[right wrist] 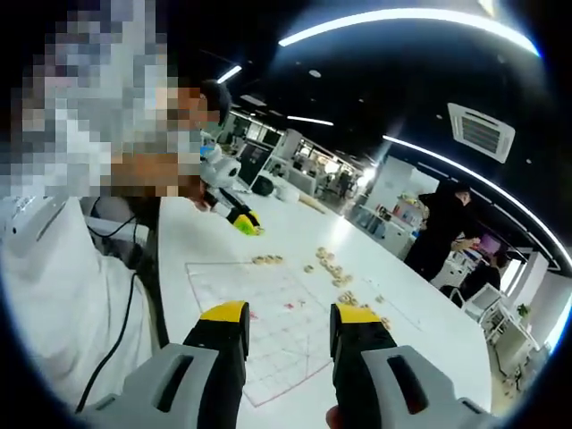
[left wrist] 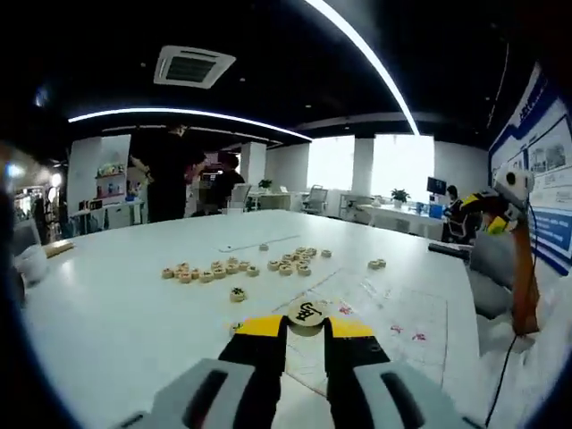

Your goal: Pick up the chess pieces one by one and place each piece onto its starting position on the chessboard, setting the pieces on their correct points until all the chess pieces are arranged in the starting layout

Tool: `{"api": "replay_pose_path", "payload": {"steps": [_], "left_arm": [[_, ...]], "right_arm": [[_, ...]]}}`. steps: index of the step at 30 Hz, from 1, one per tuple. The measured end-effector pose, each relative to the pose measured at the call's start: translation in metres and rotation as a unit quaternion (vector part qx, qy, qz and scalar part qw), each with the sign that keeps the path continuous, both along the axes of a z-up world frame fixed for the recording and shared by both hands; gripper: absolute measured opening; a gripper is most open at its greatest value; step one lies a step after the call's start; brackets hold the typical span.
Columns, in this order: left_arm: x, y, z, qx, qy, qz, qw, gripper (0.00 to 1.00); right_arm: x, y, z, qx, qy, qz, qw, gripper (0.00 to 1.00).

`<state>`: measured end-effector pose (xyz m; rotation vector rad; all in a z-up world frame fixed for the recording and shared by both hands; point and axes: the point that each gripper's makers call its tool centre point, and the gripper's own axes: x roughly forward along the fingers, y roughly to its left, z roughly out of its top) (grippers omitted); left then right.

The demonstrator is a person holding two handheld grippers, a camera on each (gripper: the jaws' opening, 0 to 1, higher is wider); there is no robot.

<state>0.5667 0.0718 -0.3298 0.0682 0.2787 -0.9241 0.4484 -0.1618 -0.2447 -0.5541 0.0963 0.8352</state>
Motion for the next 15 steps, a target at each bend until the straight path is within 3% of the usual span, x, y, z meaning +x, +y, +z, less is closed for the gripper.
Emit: {"api": "replay_pose_path", "payload": {"steps": [6, 15], "left_arm": [[-0.036, -0.002, -0.027, 0.032, 0.018, -0.049, 0.9981, 0.19], [-0.063, -0.004, -0.059, 0.062, 0.055, -0.102, 0.9913, 0.19]], "right_arm": [[-0.006, 0.003, -0.006, -0.009, 0.007, 0.012, 0.9999, 0.38], [-0.008, 0.005, -0.012, -0.019, 0.011, 0.022, 0.9995, 0.39]]}}
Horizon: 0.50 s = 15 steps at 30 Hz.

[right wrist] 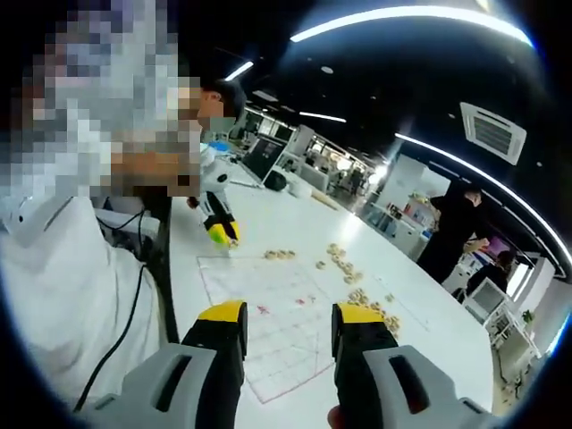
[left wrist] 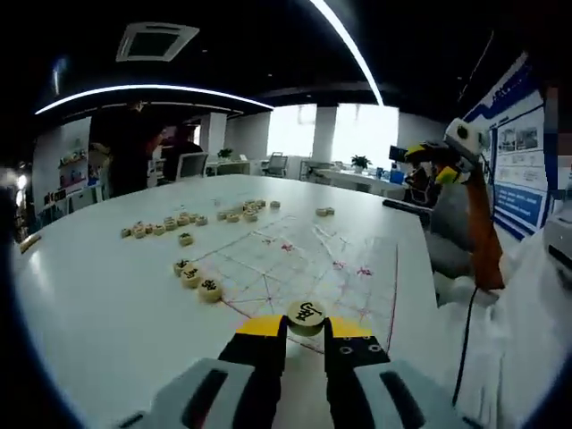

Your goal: Pick up the chess pieces one by one and place each piece onto its starting position on the chessboard, setting the pieces on their correct points until all the chess pieces are arranged in the starting layout

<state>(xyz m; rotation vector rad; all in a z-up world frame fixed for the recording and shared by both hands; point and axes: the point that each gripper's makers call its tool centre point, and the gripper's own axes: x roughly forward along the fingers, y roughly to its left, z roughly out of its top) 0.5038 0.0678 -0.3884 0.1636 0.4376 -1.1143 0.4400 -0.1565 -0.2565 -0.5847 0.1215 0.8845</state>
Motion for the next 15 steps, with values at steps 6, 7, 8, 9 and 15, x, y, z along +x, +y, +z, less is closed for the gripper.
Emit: {"api": "replay_pose_path", "payload": {"steps": [6, 7, 8, 9, 15], "left_arm": [[-0.002, 0.0, -0.013, 0.016, 0.01, -0.005, 0.9998, 0.19], [-0.002, 0.0, -0.014, 0.017, 0.011, -0.006, 0.9998, 0.19], [-0.002, 0.0, -0.015, 0.019, 0.011, -0.006, 0.9997, 0.19], [-0.002, 0.0, -0.015, 0.02, 0.011, -0.006, 0.9997, 0.19], [-0.002, 0.002, -0.02, 0.03, 0.013, -0.007, 0.9994, 0.19]], "right_arm": [[0.002, -0.003, 0.0, 0.005, 0.002, -0.004, 1.0, 0.39], [0.002, -0.003, 0.0, 0.004, 0.002, -0.005, 1.0, 0.39], [0.002, -0.003, 0.0, 0.003, 0.002, -0.005, 1.0, 0.39], [0.003, -0.004, 0.001, 0.004, 0.001, -0.006, 1.0, 0.39], [0.003, -0.005, 0.001, 0.005, 0.0, -0.008, 1.0, 0.38]]}}
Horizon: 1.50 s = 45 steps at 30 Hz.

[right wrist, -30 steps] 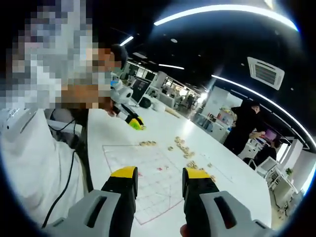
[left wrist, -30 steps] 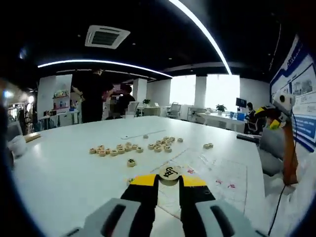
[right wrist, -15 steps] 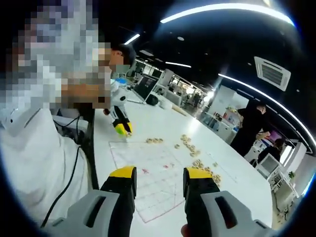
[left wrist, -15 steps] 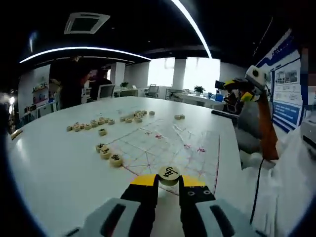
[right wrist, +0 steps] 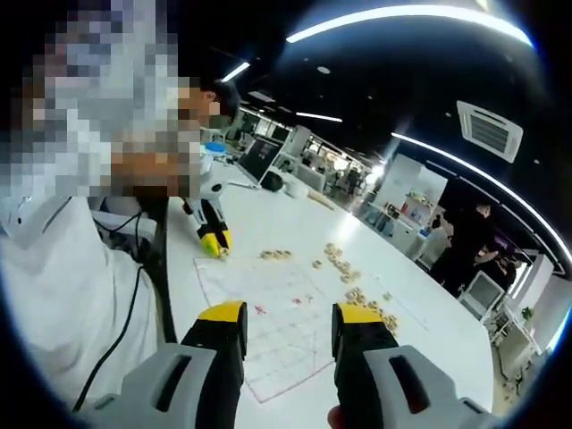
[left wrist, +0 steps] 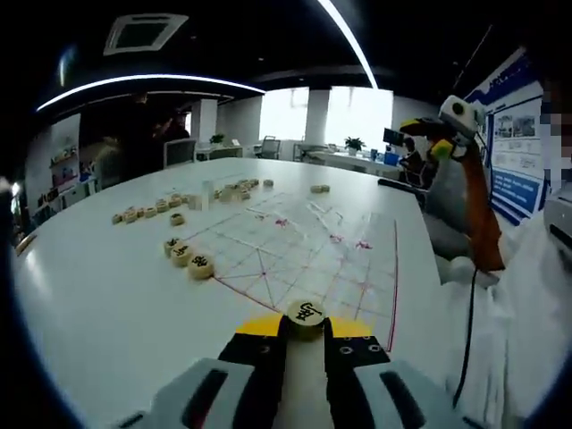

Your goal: Pick up the chess pieces one by one and place each piece onto its starting position on the chessboard, setting the pieces on their correct points until all the chess pieces are arranged in the starting layout

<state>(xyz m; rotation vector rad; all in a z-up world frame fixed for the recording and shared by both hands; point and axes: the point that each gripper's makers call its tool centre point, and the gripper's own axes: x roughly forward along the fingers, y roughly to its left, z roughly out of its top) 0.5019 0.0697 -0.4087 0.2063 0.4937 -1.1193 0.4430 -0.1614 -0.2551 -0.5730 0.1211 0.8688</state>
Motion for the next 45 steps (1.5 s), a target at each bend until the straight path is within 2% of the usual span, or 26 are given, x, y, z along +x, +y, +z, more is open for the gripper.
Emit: {"api": "replay_pose_path", "payload": {"steps": [14, 21, 34, 38, 41, 42, 43, 45], "left_arm": [[-0.011, -0.003, -0.001, 0.002, 0.008, -0.014, 0.9999, 0.19], [-0.027, -0.003, -0.002, 0.006, 0.013, -0.049, 0.9987, 0.19], [-0.03, -0.002, -0.003, 0.008, 0.007, -0.06, 0.9981, 0.2], [-0.029, -0.002, -0.003, 0.01, -0.001, -0.059, 0.9982, 0.24], [-0.029, -0.002, -0.002, 0.004, 0.006, -0.057, 0.9983, 0.28], [-0.029, -0.002, -0.002, 0.002, 0.007, -0.055, 0.9984, 0.33], [-0.027, -0.002, -0.001, 0.001, 0.007, -0.052, 0.9986, 0.42], [-0.021, -0.004, 0.006, -0.011, -0.004, -0.046, 0.9989, 0.54]], "right_arm": [[0.001, 0.0, 0.0, 0.001, 0.0, -0.002, 1.0, 0.38], [0.002, 0.0, 0.0, 0.001, 0.0, -0.003, 1.0, 0.38], [0.002, 0.0, -0.001, 0.002, 0.0, -0.002, 1.0, 0.38], [0.002, -0.001, 0.0, 0.003, 0.0, -0.004, 1.0, 0.38], [0.001, 0.0, -0.001, 0.001, 0.0, -0.002, 1.0, 0.38], [0.001, 0.0, -0.001, 0.001, 0.0, -0.002, 1.0, 0.38], [0.001, 0.0, -0.001, 0.002, -0.001, -0.002, 1.0, 0.38], [0.001, 0.0, 0.0, 0.002, -0.001, -0.002, 1.0, 0.38]]}}
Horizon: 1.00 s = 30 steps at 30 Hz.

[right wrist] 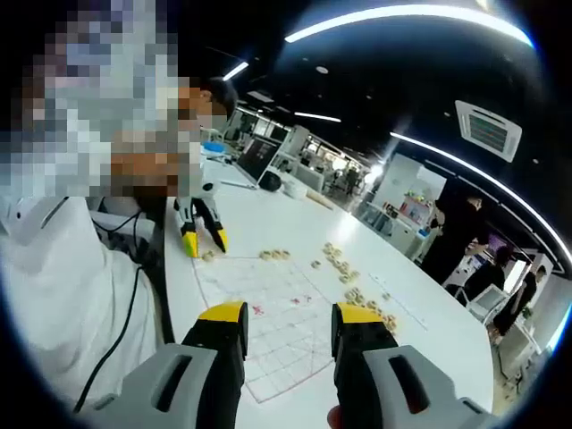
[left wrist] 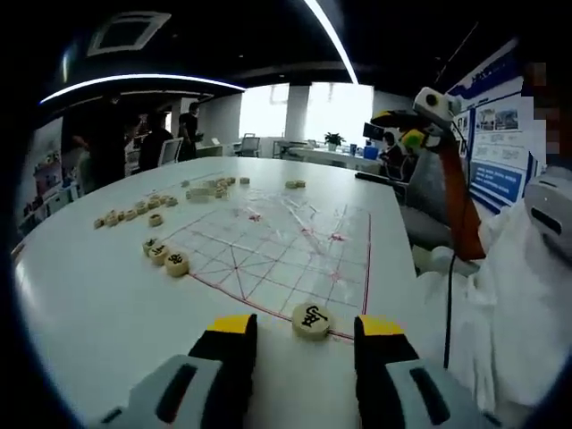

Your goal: Pick up the chess pieces one by one and place each piece onto its starting position on the chessboard, setting the pieces on their correct points until all the chess pieces are arranged in the starting layout

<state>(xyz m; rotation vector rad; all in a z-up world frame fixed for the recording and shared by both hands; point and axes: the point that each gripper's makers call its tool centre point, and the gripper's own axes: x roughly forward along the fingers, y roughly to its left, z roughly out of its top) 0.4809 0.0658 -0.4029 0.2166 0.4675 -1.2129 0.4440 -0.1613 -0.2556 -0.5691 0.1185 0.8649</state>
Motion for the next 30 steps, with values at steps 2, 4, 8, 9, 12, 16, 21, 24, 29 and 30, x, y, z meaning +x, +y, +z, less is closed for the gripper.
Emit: {"api": "replay_pose_path", "payload": {"steps": [2, 4, 8, 9, 12, 16, 21, 24, 29, 30], "left_arm": [[0.01, -0.001, 0.012, -0.024, -0.006, 0.018, 0.9995, 0.58], [0.026, 0.002, 0.025, -0.036, -0.025, 0.042, 0.9981, 0.59], [0.056, 0.008, 0.049, -0.047, -0.062, 0.078, 0.9939, 0.61], [0.066, 0.01, 0.055, -0.049, -0.073, 0.092, 0.992, 0.6], [0.091, 0.01, 0.073, -0.064, -0.083, 0.119, 0.9873, 0.58], [0.123, 0.005, 0.089, -0.069, -0.093, 0.139, 0.9836, 0.58], [0.174, 0.008, 0.078, -0.02, -0.102, 0.172, 0.9796, 0.57], [0.213, 0.01, 0.071, -0.004, -0.105, 0.208, 0.9724, 0.56], [0.263, 0.008, 0.058, -0.016, -0.08, 0.267, 0.9603, 0.47], [0.27, 0.006, 0.054, -0.018, -0.074, 0.274, 0.9588, 0.42]], "right_arm": [[0.0, 0.0, 0.0, 0.0, 0.0, 0.001, 1.0, 0.38], [0.0, 0.0, -0.001, -0.001, 0.0, 0.0, 1.0, 0.38], [0.0, 0.0, 0.0, 0.0, 0.0, -0.001, 1.0, 0.38], [0.0, 0.0, 0.0, 0.0, 0.0, 0.0, 1.0, 0.38], [0.001, -0.001, 0.0, 0.0, -0.001, -0.002, 1.0, 0.38], [0.0, -0.001, 0.0, 0.0, 0.0, -0.001, 1.0, 0.38], [0.0, -0.004, 0.0, 0.0, 0.0, -0.004, 1.0, 0.38], [0.001, -0.005, 0.0, 0.0, -0.001, -0.005, 1.0, 0.38], [0.0, -0.007, 0.0, 0.002, -0.001, -0.007, 1.0, 0.38], [0.0, -0.007, 0.0, 0.001, -0.001, -0.006, 1.0, 0.38]]}}
